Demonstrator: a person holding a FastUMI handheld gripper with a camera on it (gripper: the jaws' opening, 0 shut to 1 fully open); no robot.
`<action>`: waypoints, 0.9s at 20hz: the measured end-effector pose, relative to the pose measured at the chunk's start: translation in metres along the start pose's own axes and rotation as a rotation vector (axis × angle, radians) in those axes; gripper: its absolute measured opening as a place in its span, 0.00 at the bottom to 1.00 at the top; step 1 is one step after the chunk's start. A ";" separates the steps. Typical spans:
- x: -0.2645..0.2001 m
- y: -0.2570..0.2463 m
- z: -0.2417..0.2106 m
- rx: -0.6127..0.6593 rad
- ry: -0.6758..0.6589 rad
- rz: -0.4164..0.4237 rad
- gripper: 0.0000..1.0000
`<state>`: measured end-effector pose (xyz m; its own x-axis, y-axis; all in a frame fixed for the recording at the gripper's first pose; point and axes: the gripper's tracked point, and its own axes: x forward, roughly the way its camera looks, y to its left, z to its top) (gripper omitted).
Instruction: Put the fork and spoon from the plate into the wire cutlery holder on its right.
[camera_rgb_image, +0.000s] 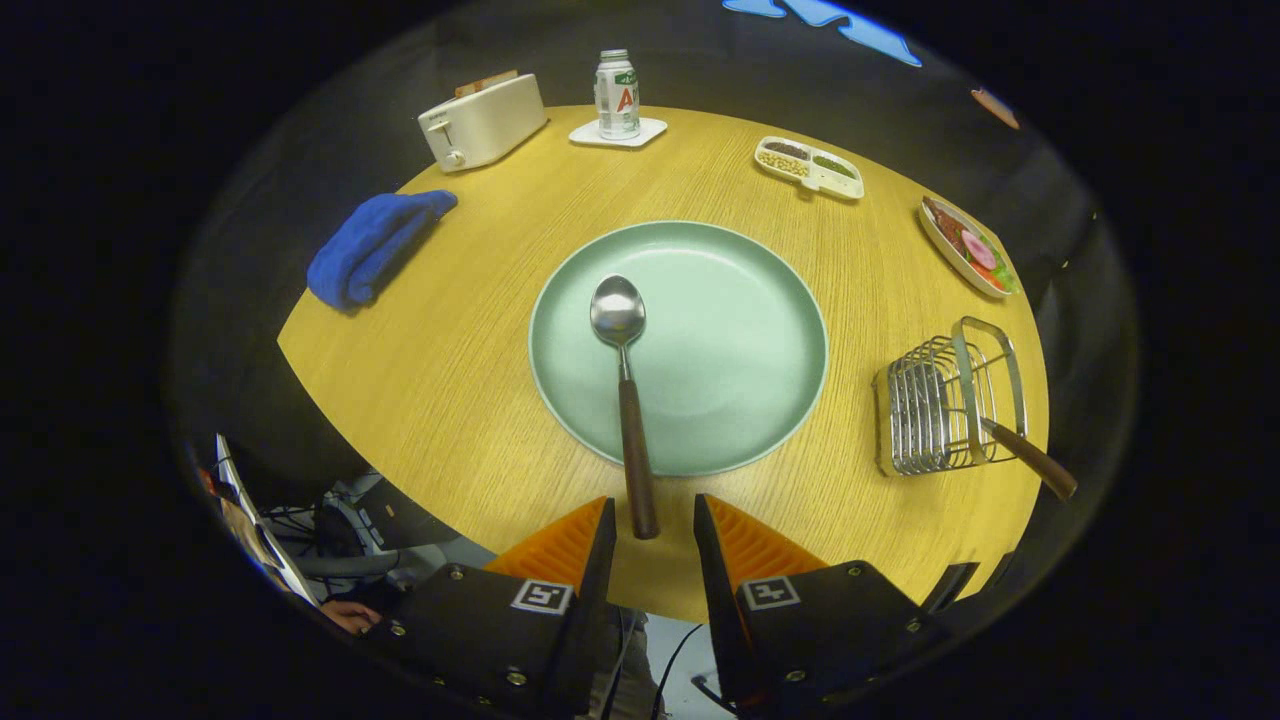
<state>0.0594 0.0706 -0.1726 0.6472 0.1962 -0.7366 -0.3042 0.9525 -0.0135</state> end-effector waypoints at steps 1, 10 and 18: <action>0.003 0.001 0.000 -0.001 0.004 -0.002 0.47; 0.018 0.006 0.002 -0.034 0.025 -0.003 0.47; 0.015 0.003 0.006 -0.073 0.019 0.013 0.34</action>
<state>0.0722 0.0774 -0.1799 0.6295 0.2031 -0.7500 -0.3633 0.9302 -0.0530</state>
